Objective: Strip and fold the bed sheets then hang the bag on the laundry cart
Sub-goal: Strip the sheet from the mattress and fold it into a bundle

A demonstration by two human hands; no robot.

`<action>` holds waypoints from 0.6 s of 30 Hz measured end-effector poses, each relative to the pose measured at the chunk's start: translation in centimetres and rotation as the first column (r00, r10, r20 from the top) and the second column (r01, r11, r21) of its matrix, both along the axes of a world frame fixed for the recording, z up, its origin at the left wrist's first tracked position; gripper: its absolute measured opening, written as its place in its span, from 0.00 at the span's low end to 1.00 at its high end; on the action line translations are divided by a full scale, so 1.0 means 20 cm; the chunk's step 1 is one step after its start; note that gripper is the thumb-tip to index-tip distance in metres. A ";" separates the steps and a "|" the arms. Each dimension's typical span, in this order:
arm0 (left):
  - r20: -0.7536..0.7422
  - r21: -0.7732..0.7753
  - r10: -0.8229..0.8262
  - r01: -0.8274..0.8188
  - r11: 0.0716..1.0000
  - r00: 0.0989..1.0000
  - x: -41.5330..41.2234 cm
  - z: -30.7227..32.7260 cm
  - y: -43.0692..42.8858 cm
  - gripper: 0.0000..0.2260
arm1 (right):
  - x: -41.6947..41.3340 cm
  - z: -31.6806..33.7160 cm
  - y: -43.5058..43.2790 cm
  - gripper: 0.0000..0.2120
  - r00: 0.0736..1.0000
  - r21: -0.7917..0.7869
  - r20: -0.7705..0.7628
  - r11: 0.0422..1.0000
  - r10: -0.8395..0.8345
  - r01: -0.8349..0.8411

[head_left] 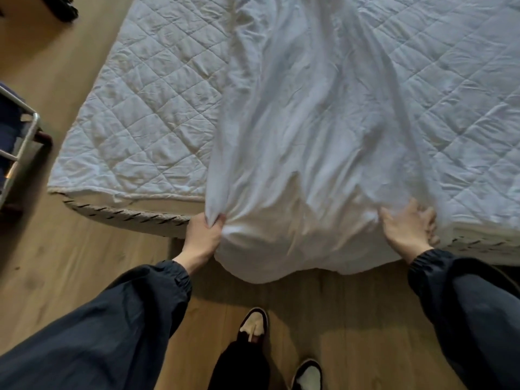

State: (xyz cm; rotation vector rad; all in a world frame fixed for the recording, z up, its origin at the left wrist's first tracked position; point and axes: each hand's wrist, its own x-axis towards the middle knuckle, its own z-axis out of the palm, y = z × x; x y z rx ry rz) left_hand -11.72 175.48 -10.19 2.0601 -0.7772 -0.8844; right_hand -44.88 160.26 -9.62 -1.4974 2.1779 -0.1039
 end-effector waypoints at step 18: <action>0.316 0.124 0.059 -0.103 0.987 0.947 0.21 0.04 -0.26 0.19 | 0.02 -0.02 -0.10 0.20 0.978 -0.018 0.180 0.994 -0.105 0.110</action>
